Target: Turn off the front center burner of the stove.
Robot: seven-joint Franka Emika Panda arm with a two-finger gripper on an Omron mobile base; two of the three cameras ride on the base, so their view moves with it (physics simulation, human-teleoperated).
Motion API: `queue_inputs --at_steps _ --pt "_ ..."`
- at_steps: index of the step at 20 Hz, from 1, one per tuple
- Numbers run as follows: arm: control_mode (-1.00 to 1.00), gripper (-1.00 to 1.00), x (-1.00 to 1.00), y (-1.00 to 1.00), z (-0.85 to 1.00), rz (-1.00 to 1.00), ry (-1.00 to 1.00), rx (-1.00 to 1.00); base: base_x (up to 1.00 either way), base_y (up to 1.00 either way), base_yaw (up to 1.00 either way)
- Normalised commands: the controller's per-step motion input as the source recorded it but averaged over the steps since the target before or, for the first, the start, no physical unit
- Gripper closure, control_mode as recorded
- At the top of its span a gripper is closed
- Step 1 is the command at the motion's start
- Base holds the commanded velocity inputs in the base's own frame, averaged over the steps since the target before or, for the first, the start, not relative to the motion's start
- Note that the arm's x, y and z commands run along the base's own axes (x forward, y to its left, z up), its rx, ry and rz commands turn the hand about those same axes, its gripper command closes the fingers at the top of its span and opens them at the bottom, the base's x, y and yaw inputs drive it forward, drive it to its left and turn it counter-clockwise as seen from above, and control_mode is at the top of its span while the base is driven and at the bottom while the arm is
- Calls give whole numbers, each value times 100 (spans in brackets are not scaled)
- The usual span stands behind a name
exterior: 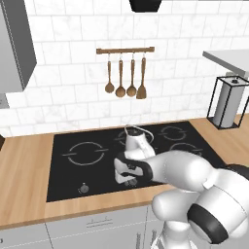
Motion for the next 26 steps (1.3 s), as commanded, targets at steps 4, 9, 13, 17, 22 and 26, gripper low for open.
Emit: queue_inputs --at_steps 4,9,13,17,22,26 --pt "-100 -100 20 5 -17 0 -2 0 0 0 0" --pt "-100 -100 5 1 -14 0 0 0 0 0 0" --pt "-100 100 0 0 0 0 0 0 0 0 0" --pt "-100 100 0 0 0 0 0 0 0 0 0" --pt "-100 100 -2 -1 0 -5 0 1 0 0 0" --pt "-100 100 -19 -7 0 -32 0 5 0 0 0"
